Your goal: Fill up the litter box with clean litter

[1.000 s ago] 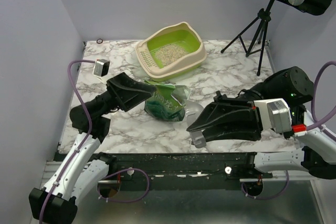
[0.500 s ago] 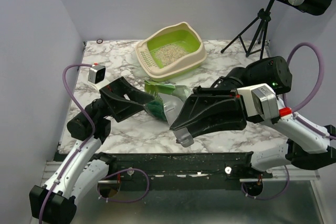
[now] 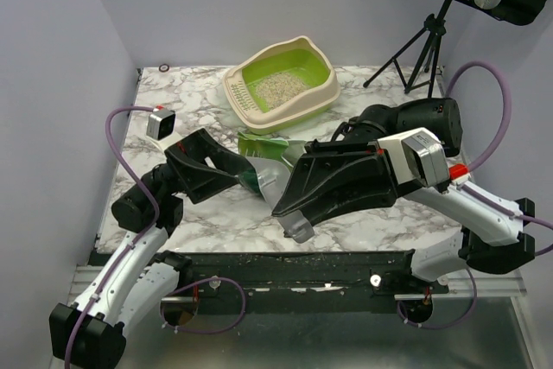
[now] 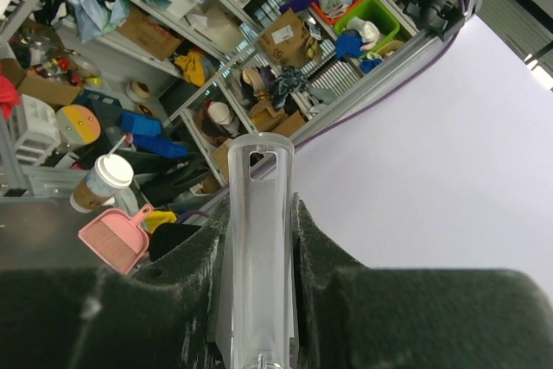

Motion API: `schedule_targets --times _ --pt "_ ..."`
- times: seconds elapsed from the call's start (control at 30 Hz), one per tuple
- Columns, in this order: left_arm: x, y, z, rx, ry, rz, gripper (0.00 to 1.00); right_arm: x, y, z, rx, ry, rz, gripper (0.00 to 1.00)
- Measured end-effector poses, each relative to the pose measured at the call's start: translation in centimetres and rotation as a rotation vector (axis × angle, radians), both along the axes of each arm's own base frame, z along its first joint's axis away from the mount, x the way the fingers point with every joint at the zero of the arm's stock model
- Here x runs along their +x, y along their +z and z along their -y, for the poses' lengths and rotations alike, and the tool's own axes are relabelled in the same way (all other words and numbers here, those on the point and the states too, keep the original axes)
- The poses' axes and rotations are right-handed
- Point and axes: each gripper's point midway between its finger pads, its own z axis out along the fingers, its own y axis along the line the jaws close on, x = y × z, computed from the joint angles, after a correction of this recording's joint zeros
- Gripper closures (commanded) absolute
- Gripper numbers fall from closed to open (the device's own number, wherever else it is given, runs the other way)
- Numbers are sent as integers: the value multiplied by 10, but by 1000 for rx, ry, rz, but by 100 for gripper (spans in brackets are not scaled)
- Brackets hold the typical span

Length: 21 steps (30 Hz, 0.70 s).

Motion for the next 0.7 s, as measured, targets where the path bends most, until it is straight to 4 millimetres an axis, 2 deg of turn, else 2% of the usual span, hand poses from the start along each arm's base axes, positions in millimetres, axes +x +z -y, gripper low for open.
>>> schedule_targets --times 0.23,0.5,0.7 --pt "-4 1 -1 -3 -3 13 30 -1 1 -3 11 33 -13 99" --pt "-6 1 -1 0 -9 13 30 5 -13 -23 -31 77 -52 100" --pt "-10 0 -2 7 -16 22 37 1 -9 -15 -6 97 -50 100"
